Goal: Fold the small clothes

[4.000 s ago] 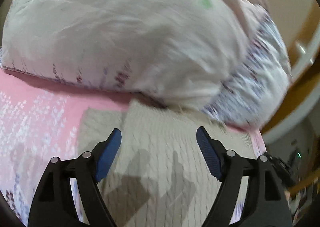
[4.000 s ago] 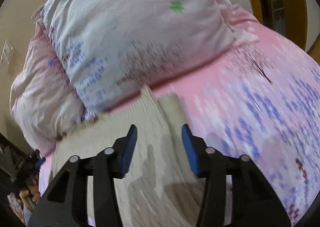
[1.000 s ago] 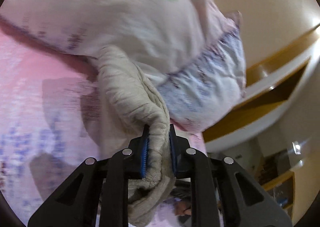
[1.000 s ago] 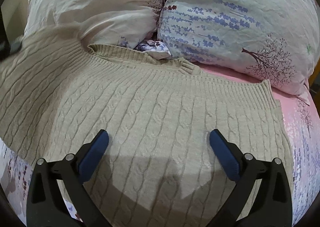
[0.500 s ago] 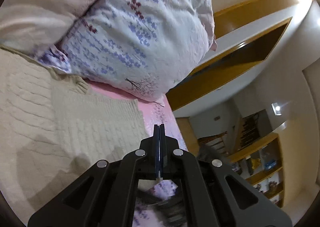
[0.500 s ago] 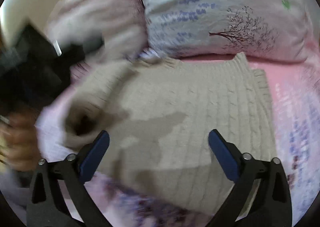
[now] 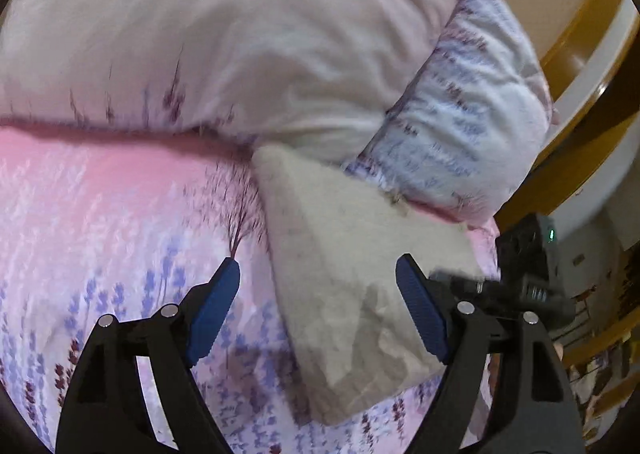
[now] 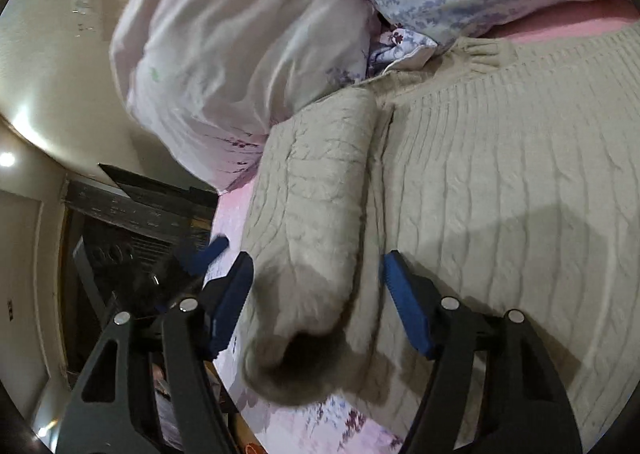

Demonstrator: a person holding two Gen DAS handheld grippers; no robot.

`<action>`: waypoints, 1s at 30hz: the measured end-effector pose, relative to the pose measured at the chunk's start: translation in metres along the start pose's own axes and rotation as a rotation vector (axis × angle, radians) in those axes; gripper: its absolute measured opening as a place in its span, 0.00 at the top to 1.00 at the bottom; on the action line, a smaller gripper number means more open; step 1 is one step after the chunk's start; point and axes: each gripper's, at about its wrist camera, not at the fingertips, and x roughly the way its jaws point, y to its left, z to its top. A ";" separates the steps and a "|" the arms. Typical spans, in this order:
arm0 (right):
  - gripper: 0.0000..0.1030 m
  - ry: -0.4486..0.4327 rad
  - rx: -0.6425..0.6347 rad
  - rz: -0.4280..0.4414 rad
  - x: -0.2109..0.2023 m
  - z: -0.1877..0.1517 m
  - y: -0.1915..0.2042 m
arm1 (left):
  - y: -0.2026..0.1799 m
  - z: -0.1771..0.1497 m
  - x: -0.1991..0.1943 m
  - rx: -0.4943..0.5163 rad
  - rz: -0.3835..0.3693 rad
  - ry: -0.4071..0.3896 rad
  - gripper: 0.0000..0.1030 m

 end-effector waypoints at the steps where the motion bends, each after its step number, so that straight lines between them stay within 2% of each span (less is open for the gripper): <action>1: 0.38 -0.003 0.012 -0.006 0.002 0.005 -0.001 | 0.002 -0.002 0.008 0.006 0.010 0.031 0.22; 3: 0.46 -0.008 0.033 -0.001 0.005 0.011 -0.001 | 0.003 -0.008 0.022 0.025 0.024 0.076 0.22; 4: 0.52 -0.001 0.040 -0.002 0.007 0.013 -0.002 | 0.003 -0.011 0.027 0.026 0.017 0.092 0.22; 8: 0.64 0.024 0.015 -0.044 0.021 0.011 0.001 | -0.002 -0.020 0.042 0.036 -0.026 0.140 0.23; 9: 0.76 0.023 0.010 -0.044 0.021 0.010 0.002 | -0.003 -0.021 0.042 0.038 -0.033 0.143 0.23; 10: 0.83 0.020 0.009 -0.032 0.022 0.010 0.002 | -0.005 -0.023 0.042 0.040 -0.041 0.147 0.23; 16: 0.86 -0.083 -0.085 -0.019 -0.006 0.007 0.014 | -0.011 -0.018 0.031 0.042 -0.045 0.110 0.23; 20: 0.86 -0.193 -0.179 -0.079 -0.041 0.010 0.033 | -0.013 -0.013 0.025 0.036 -0.047 0.086 0.22; 23: 0.87 -0.262 -0.200 -0.130 -0.069 0.012 0.034 | -0.017 -0.014 0.026 0.038 -0.060 0.088 0.22; 27: 0.87 -0.366 -0.198 -0.233 -0.114 0.011 0.019 | -0.028 -0.020 0.036 0.053 -0.076 0.113 0.21; 30: 0.87 -0.410 -0.141 -0.292 -0.144 0.006 -0.015 | -0.036 -0.026 0.043 0.066 -0.086 0.129 0.21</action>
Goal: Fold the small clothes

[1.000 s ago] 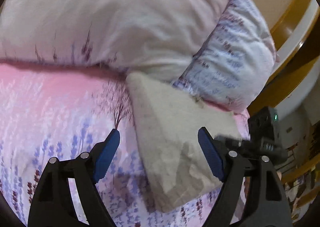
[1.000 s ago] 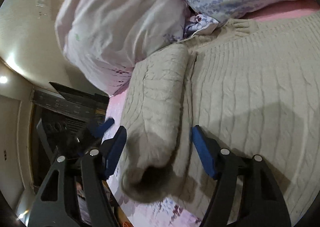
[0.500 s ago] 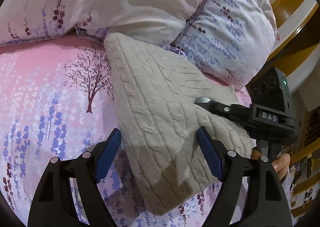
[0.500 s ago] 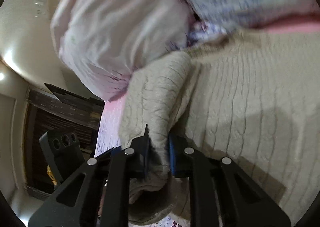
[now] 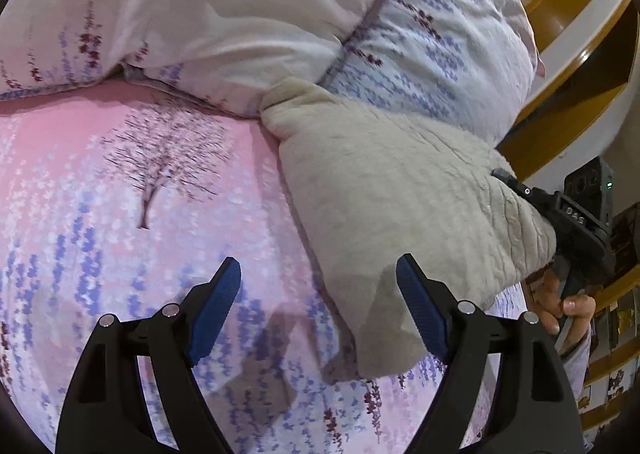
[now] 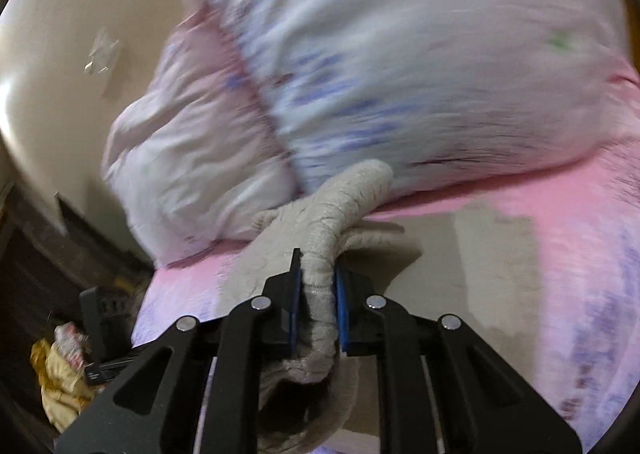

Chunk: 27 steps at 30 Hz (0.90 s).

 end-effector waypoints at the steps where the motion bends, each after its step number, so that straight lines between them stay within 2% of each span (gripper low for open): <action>1: 0.87 0.007 0.026 -0.022 -0.001 -0.004 -0.013 | -0.003 -0.002 0.003 0.007 -0.010 0.007 0.21; 5: 0.87 0.051 0.119 -0.103 -0.004 -0.029 -0.060 | -0.015 -0.004 0.011 0.030 -0.022 0.024 0.21; 7: 0.87 0.060 0.170 -0.079 -0.005 -0.040 -0.076 | -0.020 -0.005 0.016 0.038 -0.029 0.035 0.21; 10: 0.87 0.040 0.176 -0.063 -0.003 -0.046 -0.072 | -0.027 -0.007 0.024 0.044 -0.036 0.054 0.21; 15: 0.87 -0.067 0.111 -0.038 -0.040 -0.044 -0.056 | -0.038 -0.010 0.027 0.063 -0.061 0.062 0.21; 17: 0.87 -0.075 0.110 -0.073 -0.045 -0.043 -0.062 | -0.042 -0.010 0.029 0.070 -0.071 0.067 0.21; 19: 0.87 -0.025 0.147 -0.139 -0.034 -0.045 -0.080 | -0.045 -0.010 0.032 0.077 -0.073 0.076 0.21; 21: 0.81 0.047 0.209 -0.159 -0.019 -0.051 -0.102 | -0.048 -0.012 0.035 0.080 -0.072 0.086 0.21; 22: 0.79 0.037 0.232 -0.139 -0.021 -0.053 -0.106 | -0.049 -0.014 0.036 0.086 -0.069 0.093 0.21; 23: 0.71 0.015 0.245 -0.125 -0.028 -0.055 -0.106 | -0.050 -0.015 0.036 0.093 -0.065 0.094 0.21; 25: 0.61 -0.035 0.247 -0.123 -0.043 -0.054 -0.105 | -0.054 -0.018 0.037 0.115 -0.047 0.099 0.20; 27: 0.57 -0.062 0.255 -0.120 -0.050 -0.048 -0.107 | -0.058 -0.020 0.040 0.123 -0.042 0.110 0.20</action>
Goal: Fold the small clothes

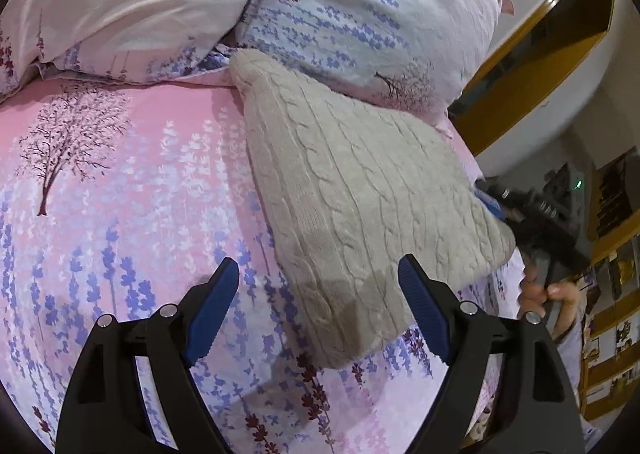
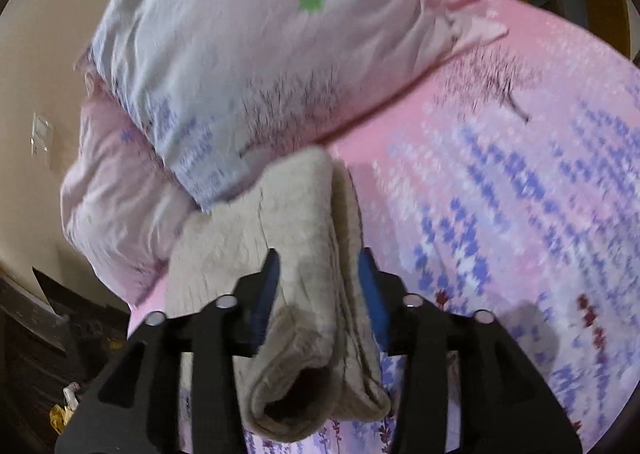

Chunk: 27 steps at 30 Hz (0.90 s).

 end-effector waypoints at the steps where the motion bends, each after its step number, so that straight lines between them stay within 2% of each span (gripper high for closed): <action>1: 0.57 0.000 0.012 0.001 0.000 0.005 -0.002 | -0.003 -0.001 0.003 0.000 -0.003 0.005 0.20; 5: 0.57 0.045 0.048 0.039 0.022 0.023 -0.006 | -0.011 -0.005 0.012 0.002 -0.004 0.015 0.20; 7: 0.58 0.073 0.057 0.031 0.037 0.027 -0.003 | -0.013 -0.007 0.018 0.000 0.011 0.026 0.23; 8: 0.61 0.087 0.052 0.019 0.046 0.028 -0.002 | -0.013 -0.008 0.020 -0.001 0.010 0.029 0.28; 9: 0.84 0.095 0.041 0.015 0.052 0.028 0.003 | -0.013 -0.009 0.023 -0.005 0.005 0.034 0.34; 10: 0.84 0.105 0.024 0.016 0.057 0.027 0.005 | -0.012 -0.009 0.026 -0.015 -0.011 0.041 0.38; 11: 0.85 0.086 0.005 0.017 0.056 0.026 0.008 | -0.011 -0.010 0.028 -0.023 -0.025 0.043 0.47; 14: 0.93 0.010 -0.048 0.051 0.040 0.031 0.017 | -0.009 -0.010 0.028 -0.031 -0.045 0.036 0.58; 15: 0.93 -0.023 -0.062 0.063 0.032 0.035 0.021 | -0.010 -0.010 0.028 -0.026 -0.046 0.032 0.63; 18: 0.93 -0.083 -0.119 0.052 0.021 0.041 0.030 | -0.010 -0.011 0.026 -0.010 -0.060 0.021 0.70; 21: 0.93 -0.024 -0.143 -0.100 0.044 0.038 0.023 | -0.011 -0.015 0.025 0.009 -0.057 0.025 0.72; 22: 0.93 -0.001 -0.123 -0.127 0.052 0.037 0.014 | -0.012 -0.016 0.025 0.018 -0.050 0.024 0.72; 24: 0.91 0.033 -0.070 -0.121 0.066 0.037 0.000 | -0.017 -0.019 0.026 0.037 -0.027 0.017 0.72; 26: 0.85 0.026 -0.053 -0.090 0.059 0.037 0.001 | -0.022 -0.020 0.025 0.061 0.007 0.009 0.66; 27: 0.74 0.021 -0.050 -0.077 0.051 0.036 0.001 | -0.024 -0.021 0.025 0.068 0.020 0.006 0.63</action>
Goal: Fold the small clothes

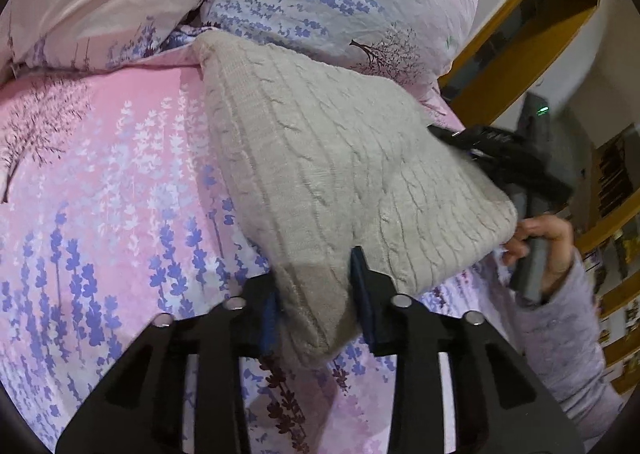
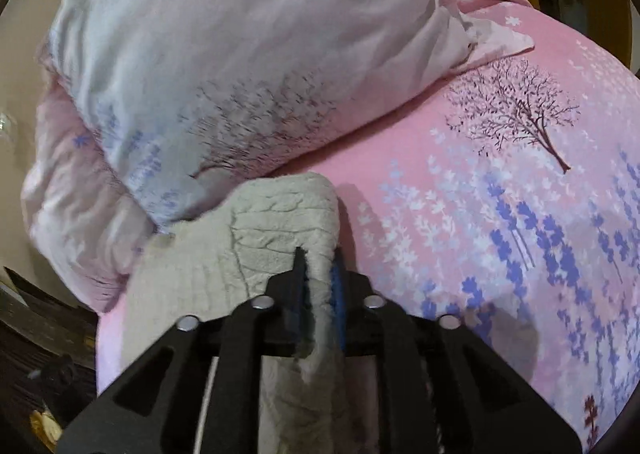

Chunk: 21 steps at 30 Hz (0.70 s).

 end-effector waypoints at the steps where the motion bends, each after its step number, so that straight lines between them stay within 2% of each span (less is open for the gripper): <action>1: 0.66 -0.004 0.005 0.007 -0.010 -0.002 -0.002 | -0.001 -0.001 -0.001 0.003 0.013 -0.006 0.59; 3: 0.57 -0.017 0.013 0.048 -0.032 -0.012 -0.005 | 0.000 -0.001 -0.002 -0.003 0.023 -0.011 0.47; 4: 0.53 -0.022 0.024 0.075 -0.046 -0.021 -0.008 | 0.003 -0.001 -0.002 -0.017 0.028 -0.009 0.46; 7: 0.53 -0.014 0.027 0.113 -0.065 -0.042 -0.013 | 0.007 -0.002 -0.004 -0.044 0.016 -0.008 0.44; 10: 0.54 0.013 0.013 0.120 -0.075 -0.066 -0.014 | 0.004 -0.002 -0.005 -0.042 0.047 -0.011 0.43; 12: 0.58 0.019 0.016 0.139 -0.075 -0.074 -0.010 | 0.001 -0.002 -0.005 -0.038 0.069 -0.013 0.42; 17: 0.59 0.029 -0.041 0.152 -0.077 -0.083 0.001 | -0.005 -0.001 -0.002 -0.045 0.117 -0.014 0.41; 18: 0.61 0.031 -0.049 0.151 -0.076 -0.084 0.003 | -0.006 -0.001 -0.002 -0.044 0.126 -0.014 0.41; 19: 0.74 0.034 -0.060 0.149 -0.074 -0.085 0.005 | -0.008 -0.001 -0.001 -0.040 0.138 -0.016 0.41; 21: 0.90 0.054 -0.086 0.142 -0.067 -0.087 0.008 | -0.011 0.001 0.002 -0.035 0.152 -0.017 0.41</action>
